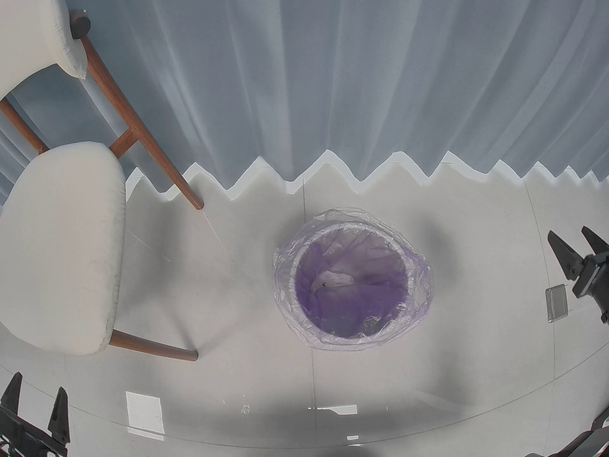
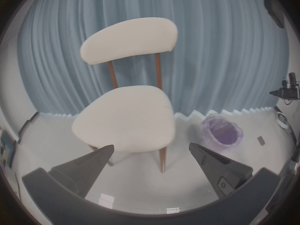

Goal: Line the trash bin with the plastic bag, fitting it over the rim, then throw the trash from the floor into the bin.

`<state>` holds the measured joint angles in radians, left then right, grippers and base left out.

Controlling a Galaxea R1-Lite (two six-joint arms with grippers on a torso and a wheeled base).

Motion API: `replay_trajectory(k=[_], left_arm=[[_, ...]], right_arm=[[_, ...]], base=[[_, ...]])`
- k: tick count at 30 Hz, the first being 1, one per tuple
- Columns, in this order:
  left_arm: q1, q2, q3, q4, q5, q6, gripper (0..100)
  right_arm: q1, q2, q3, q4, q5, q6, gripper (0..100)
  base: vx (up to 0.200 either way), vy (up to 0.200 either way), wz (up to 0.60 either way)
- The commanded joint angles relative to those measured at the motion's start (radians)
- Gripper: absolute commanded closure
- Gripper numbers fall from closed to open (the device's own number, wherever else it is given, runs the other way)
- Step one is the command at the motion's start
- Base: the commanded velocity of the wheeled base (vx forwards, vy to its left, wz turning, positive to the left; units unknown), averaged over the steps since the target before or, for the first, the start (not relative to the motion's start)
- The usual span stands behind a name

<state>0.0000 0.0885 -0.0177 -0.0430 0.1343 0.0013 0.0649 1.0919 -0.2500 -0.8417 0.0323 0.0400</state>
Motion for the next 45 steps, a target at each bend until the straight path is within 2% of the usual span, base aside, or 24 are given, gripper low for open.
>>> replay_trajectory(k=[1,4,6,8,9,11,12,14,15,17,18,19,24,25,26,27,30,32,33,36,41,44,45], left_arm=[[-0.058,-0.001,0.018,-0.012,-0.101,0.045,0],[-0.058,0.002,0.018,-0.011,-0.162,0.103,0],[-0.058,0.002,0.018,-0.008,-0.193,0.088,0],[-0.054,0.0,0.018,-0.008,-0.125,0.006,0],[-0.043,-0.004,0.018,-0.002,-0.048,-0.038,0],[-0.032,-0.016,0.018,0.002,0.047,-0.061,0],[-0.029,-0.023,0.018,0.006,0.065,-0.069,0],[-0.028,-0.024,0.018,0.005,0.054,-0.064,0],[-0.028,-0.026,0.018,0.002,0.021,-0.06,0],[-0.026,-0.029,0.018,0.008,-0.091,-0.038,0],[-0.017,-0.042,0.018,0.028,-0.157,0.002,0],[-0.011,-0.062,0.018,0.046,-0.173,0.032,0],[-0.003,-0.082,0.018,0.038,-0.134,-0.01,0],[-0.002,-0.084,0.018,0.037,-0.131,-0.012,0],[-0.002,-0.084,0.018,0.037,-0.131,-0.012,0],[-0.002,-0.084,0.018,0.037,-0.131,-0.014,0],[-0.002,-0.084,0.018,0.035,-0.131,-0.014,0],[-0.002,-0.084,0.018,0.035,-0.131,-0.014,0],[-0.002,-0.084,0.018,0.035,-0.131,-0.014,0],[-0.002,-0.084,0.018,0.035,-0.131,-0.012,0],[-0.002,-0.084,0.018,0.037,-0.131,-0.014,0],[-0.002,-0.084,0.018,0.037,-0.131,-0.014,0],[-0.002,-0.084,0.018,0.037,-0.131,-0.014,0]], right_arm=[[-0.056,-0.195,0.143,-0.004,0.004,-0.014,0],[-0.056,-0.219,0.149,0.0,0.004,-0.015,0],[-0.056,-0.221,0.149,0.001,0.004,-0.022,0],[-0.056,-0.221,0.147,0.0,0.004,-0.034,0],[-0.057,-0.224,0.149,0.0,0.004,-0.046,0],[-0.06,-0.237,0.152,0.001,0.004,-0.049,0],[-0.063,-0.251,0.156,0.003,0.004,-0.048,0],[-0.063,-0.273,0.17,0.004,0.003,-0.051,0],[-0.063,-0.296,0.196,0.004,0.003,-0.052,0],[-0.063,-0.333,0.235,0.006,0.003,-0.055,0],[-0.063,-0.357,0.25,0.016,0.003,-0.055,0],[-0.063,-0.388,0.25,0.049,0.003,-0.049,0],[-0.062,-0.534,0.25,0.256,0.004,-0.052,0],[-0.062,-0.626,0.25,0.377,0.006,-0.054,0],[-0.062,-0.633,0.25,0.386,0.006,-0.054,0],[-0.062,-0.745,0.25,0.512,0.004,-0.052,0],[-0.062,-0.932,0.25,0.756,0.006,-0.055,0],[-0.062,-0.989,0.25,0.82,0.003,-0.06,0],[-0.057,-1.092,0.232,0.892,0.004,-0.052,0],[-0.062,-1.09,0.25,0.842,0.0,-0.048,0],[-0.063,-1.09,0.25,0.842,-0.034,-0.048,0],[-0.063,-1.09,0.25,0.843,-0.025,-0.078,0],[-0.063,-1.092,0.25,0.842,-0.003,-0.083,0]], base=[[0.0,0.0,0.0],[0.0,0.0,0.0],[0.0,0.0,0.0],[0.0,0.0,0.0],[0.0,0.0,0.0],[0.0,0.0,0.0],[0.0,0.0,0.0],[0.0,0.0,0.0],[0.0,0.0,0.0],[0.0,0.0,0.0],[0.0,0.0,0.0],[0.0,0.0,0.0],[0.0,0.0,0.0],[0.0,0.0,0.0],[0.0,0.0,0.0],[0.0,0.0,0.0],[0.0,0.0,0.0],[0.0,0.0,0.0],[0.0,0.0,0.0],[0.0,0.0,0.0],[0.0,0.0,0.0],[0.0,0.0,0.0],[0.0,0.0,0.0]])
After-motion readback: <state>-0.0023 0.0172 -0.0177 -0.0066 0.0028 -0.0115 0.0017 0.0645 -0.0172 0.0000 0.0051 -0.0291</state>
